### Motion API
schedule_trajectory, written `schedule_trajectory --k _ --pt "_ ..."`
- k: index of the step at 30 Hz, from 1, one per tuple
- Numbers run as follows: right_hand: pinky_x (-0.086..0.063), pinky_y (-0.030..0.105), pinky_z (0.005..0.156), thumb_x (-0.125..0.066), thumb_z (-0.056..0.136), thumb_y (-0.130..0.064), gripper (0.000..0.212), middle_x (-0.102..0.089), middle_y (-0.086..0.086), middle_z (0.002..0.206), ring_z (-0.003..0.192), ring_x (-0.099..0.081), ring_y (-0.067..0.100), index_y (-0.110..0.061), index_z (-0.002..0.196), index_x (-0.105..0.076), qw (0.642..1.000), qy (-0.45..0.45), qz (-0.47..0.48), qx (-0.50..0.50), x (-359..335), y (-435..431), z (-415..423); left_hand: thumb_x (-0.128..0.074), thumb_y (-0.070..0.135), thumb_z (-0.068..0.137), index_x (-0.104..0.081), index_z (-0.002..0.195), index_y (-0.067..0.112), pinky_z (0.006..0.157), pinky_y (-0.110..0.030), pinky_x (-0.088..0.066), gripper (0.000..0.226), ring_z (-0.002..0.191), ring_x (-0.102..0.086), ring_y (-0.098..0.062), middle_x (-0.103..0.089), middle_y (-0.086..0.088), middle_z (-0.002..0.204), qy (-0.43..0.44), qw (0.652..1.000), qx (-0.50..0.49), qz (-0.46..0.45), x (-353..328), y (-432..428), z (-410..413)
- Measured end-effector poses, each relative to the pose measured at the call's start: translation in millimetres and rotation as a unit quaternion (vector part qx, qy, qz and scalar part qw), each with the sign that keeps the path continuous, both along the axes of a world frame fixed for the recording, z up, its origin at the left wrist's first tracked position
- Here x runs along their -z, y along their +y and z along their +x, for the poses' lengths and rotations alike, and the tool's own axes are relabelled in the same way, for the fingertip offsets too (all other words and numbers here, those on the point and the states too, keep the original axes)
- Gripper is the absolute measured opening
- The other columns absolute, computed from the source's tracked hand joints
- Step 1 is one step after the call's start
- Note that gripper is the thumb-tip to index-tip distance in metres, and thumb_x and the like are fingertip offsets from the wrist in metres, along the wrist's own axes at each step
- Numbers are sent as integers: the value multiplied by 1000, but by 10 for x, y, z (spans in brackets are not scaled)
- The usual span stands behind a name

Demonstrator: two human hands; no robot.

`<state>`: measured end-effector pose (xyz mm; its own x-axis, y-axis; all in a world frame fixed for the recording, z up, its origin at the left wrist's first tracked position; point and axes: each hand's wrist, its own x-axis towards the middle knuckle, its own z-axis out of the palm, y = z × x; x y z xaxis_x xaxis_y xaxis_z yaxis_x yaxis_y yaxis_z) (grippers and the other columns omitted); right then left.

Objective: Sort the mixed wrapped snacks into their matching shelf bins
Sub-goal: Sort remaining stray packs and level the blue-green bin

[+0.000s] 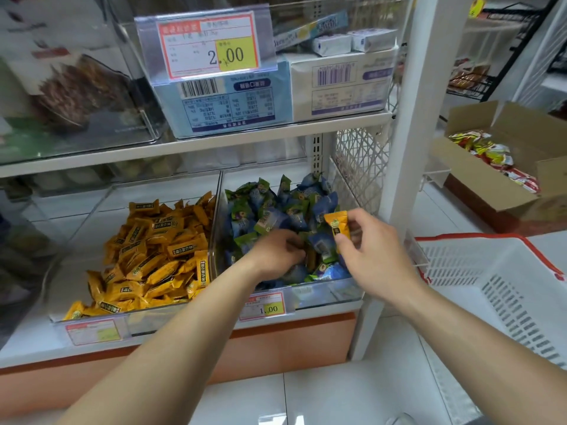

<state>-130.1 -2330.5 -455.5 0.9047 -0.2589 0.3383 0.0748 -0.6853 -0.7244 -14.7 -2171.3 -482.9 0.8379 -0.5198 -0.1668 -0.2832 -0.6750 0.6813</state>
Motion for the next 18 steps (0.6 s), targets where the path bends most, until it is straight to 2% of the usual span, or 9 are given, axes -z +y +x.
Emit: schedule_trajectory --k 3,7,10,12,14,16,18 --pt "-51 38 76 -60 94 -19 8 -65 -6 88 82 -60 12 -20 103 -60 999 33 -13 -7 15 -53 -46 -69 27 90 -63 123 14 93 -38 -53 36 105 -64 -21 -69 -3 118 2 998 24 61 39 -122 42" --pt "-42 30 65 -57 96 -21 11 -63 -4 89 81 -57 14 -21 106 -56 996 72 -56 -20 77 -37 -48 -78 26 83 -48 140 20 99 -31 -48 65 120 -58 -19 -60 1 134 45 997 38 51 101 -206 21" --pt "-35 28 65 -56 96 -20 18 -61 -2 91 81 -54 14 -18 114 -55 993 95 -72 -19 139 -12 -5 -83 21 78 -58 127 21 92 -33 -53 55 106 -65 -18 -68 1 117 41 999 25 5 154 -210 -14" --pt "-35 27 66 -56 97 -21 20 -62 -3 92 81 -54 14 -18 116 -54 993 94 -64 -16 166 -12 23 -83 20 78 -64 122 19 91 -34 -54 48 101 -65 -17 -68 1 109 25 1000 13 -10 128 -182 -9" --pt "-38 27 66 -56 97 -21 23 -62 -4 94 81 -56 13 -21 120 -52 994 98 -46 -20 190 -8 40 -81 21 80 -66 120 21 87 -29 -52 43 101 -64 -16 -67 4 104 -10 1000 -3 -26 58 -122 -2" --pt "-43 25 64 -57 97 -20 20 -62 -9 88 74 -59 8 -27 115 -52 996 90 -2 -22 195 3 54 -80 23 82 -66 117 23 79 -23 -50 38 96 -64 -15 -67 6 100 -48 997 -23 -56 -63 -51 -33" --pt "-47 20 63 -58 96 -18 18 -64 -10 85 69 -62 4 -32 105 -53 995 78 59 -27 170 29 74 -79 22 83 -63 114 26 74 -23 -53 36 89 -67 -15 -68 2 98 -49 991 -40 -121 -200 43 -107"
